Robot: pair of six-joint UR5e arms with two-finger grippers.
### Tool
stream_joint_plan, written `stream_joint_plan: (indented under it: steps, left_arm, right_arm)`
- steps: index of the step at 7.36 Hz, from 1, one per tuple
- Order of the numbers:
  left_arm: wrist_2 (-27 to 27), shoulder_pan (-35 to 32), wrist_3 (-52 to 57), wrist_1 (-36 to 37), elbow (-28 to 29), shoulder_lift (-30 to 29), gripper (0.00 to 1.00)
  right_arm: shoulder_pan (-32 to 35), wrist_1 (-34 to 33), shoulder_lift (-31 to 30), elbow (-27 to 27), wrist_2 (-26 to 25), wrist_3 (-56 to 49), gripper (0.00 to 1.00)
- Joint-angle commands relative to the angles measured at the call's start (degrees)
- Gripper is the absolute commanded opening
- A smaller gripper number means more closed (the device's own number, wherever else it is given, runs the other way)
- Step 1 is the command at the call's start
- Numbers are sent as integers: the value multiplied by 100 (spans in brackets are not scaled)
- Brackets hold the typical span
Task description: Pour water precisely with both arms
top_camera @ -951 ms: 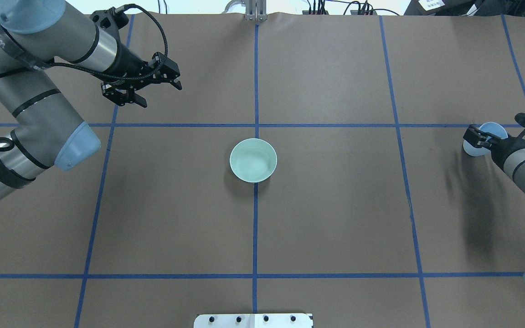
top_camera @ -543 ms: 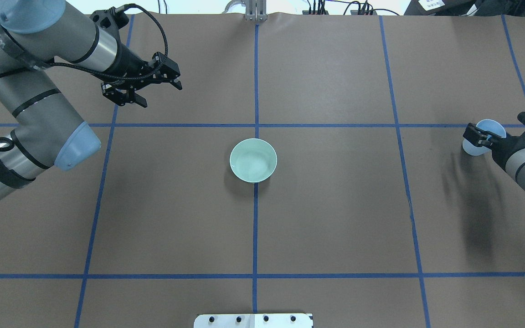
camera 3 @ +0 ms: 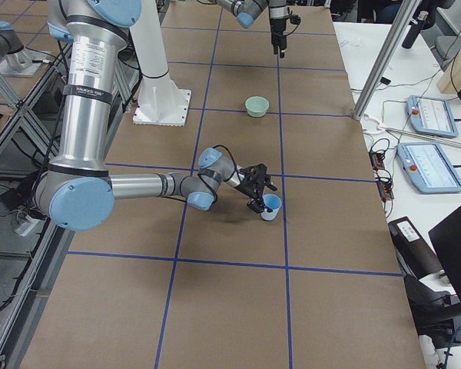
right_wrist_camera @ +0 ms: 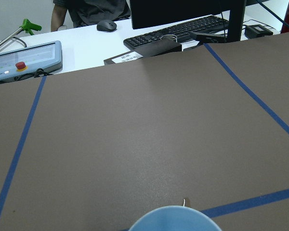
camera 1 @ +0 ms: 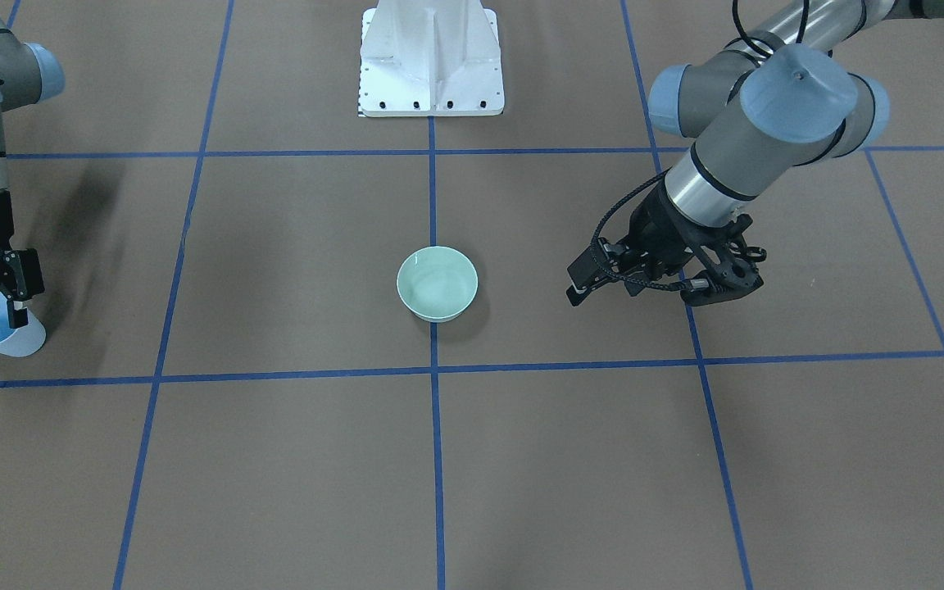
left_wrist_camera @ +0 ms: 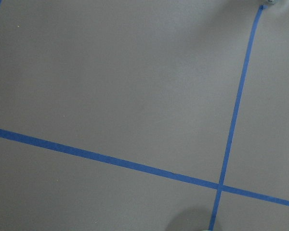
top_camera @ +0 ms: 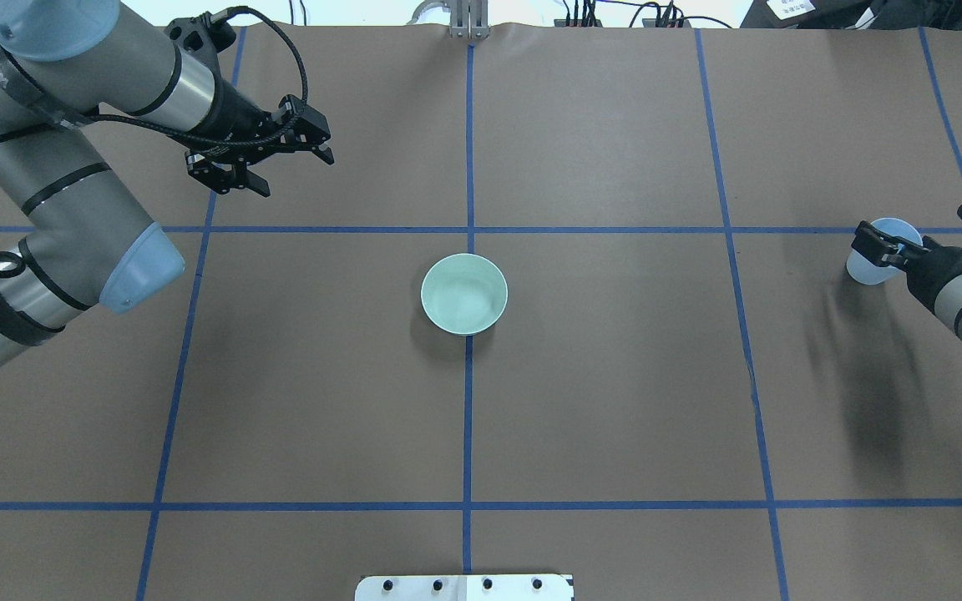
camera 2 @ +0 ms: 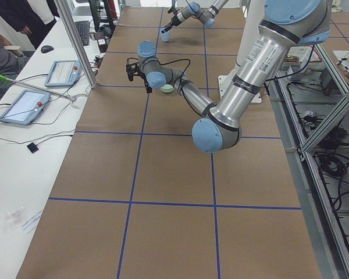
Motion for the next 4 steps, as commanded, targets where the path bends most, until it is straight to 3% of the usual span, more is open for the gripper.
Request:
stream_joint_plan:
  steps: [1,4]
  left_arm:
    - [0,0,-1,1,8,8,100]
    - [279,745,-615,1,52,-176,100]
  right_arm:
    - [7,6,-123,123,24,-16,100]
    - [303,-64,-106,282,242,-813,100]
